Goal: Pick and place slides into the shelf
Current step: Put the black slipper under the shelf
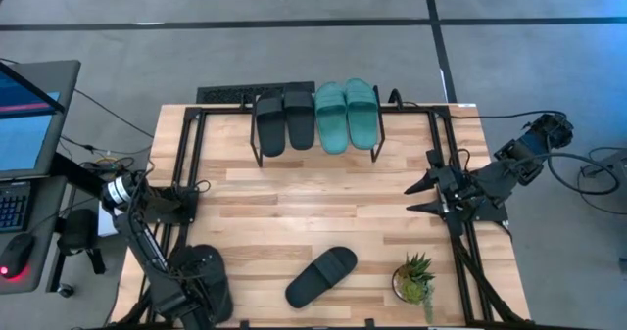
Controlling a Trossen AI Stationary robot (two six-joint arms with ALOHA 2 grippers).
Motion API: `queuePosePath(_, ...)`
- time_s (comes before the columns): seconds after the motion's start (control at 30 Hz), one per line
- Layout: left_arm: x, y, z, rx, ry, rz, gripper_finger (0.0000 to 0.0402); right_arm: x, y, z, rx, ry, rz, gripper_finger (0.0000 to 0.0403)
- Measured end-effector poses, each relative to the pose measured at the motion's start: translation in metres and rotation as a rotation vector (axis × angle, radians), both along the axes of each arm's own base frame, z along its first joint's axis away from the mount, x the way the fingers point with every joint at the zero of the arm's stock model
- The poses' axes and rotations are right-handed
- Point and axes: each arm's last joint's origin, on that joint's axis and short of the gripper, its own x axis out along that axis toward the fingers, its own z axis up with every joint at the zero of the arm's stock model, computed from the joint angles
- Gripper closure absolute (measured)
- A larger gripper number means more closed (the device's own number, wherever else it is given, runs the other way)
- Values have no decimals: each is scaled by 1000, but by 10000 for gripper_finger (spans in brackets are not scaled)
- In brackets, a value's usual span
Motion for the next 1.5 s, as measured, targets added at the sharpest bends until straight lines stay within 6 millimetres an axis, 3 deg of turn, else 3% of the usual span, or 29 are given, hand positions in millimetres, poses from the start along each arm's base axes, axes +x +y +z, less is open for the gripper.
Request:
queuePosePath(0.1,2,3,1,24,-3,6,387,0,0,0,-4,3,1,242)
queuePosePath(0.23,8,11,2,78,-19,2,397,0,0,-1,-7,8,0,242)
queuePosePath(0.57,35,38,5,229,-69,-85,400,0,0,-1,-6,8,0,242)
queuePosePath(1.07,112,103,5,444,-241,-220,401,0,0,0,14,5,-8,242)
queuePosePath(1.33,149,138,-3,394,-292,-266,401,0,0,0,34,4,-15,242)
queuePosePath(1.5,160,143,-10,302,-342,-265,387,0,0,0,50,11,-21,242)
